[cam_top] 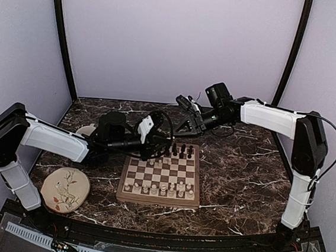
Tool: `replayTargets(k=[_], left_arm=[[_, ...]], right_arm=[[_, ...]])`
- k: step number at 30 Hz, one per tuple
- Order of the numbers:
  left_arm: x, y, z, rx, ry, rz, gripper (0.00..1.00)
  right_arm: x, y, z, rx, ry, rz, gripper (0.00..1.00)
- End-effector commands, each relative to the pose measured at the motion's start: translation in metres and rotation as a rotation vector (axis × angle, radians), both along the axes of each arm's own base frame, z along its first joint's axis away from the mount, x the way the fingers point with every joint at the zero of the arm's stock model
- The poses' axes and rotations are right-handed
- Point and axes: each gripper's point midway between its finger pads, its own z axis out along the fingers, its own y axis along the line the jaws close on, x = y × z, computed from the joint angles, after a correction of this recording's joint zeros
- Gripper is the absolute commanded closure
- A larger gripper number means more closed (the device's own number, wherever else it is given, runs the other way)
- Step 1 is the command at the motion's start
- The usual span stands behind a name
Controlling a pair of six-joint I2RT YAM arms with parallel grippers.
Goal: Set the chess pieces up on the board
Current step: Pass from the left arm to the right
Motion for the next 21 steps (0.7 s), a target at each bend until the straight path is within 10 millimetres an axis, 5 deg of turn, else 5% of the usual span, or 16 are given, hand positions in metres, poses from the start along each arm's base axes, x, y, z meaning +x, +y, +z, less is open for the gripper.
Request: replayTargets(k=[1, 16, 21], left_arm=[[-0.001, -0.002, 0.022, -0.051, -0.031, 0.000, 0.84], [0.002, 0.002, 0.025, -0.074, -0.037, 0.032, 0.84], [0.000, 0.000, 0.024, -0.077, -0.029, 0.018, 0.84]], right_arm=[[-0.001, 0.008, 0.005, 0.032, -0.003, 0.021, 0.65], [0.000, 0.010, -0.012, -0.023, -0.009, -0.003, 0.68], [0.001, 0.010, -0.012, -0.020, -0.011, -0.001, 0.77]])
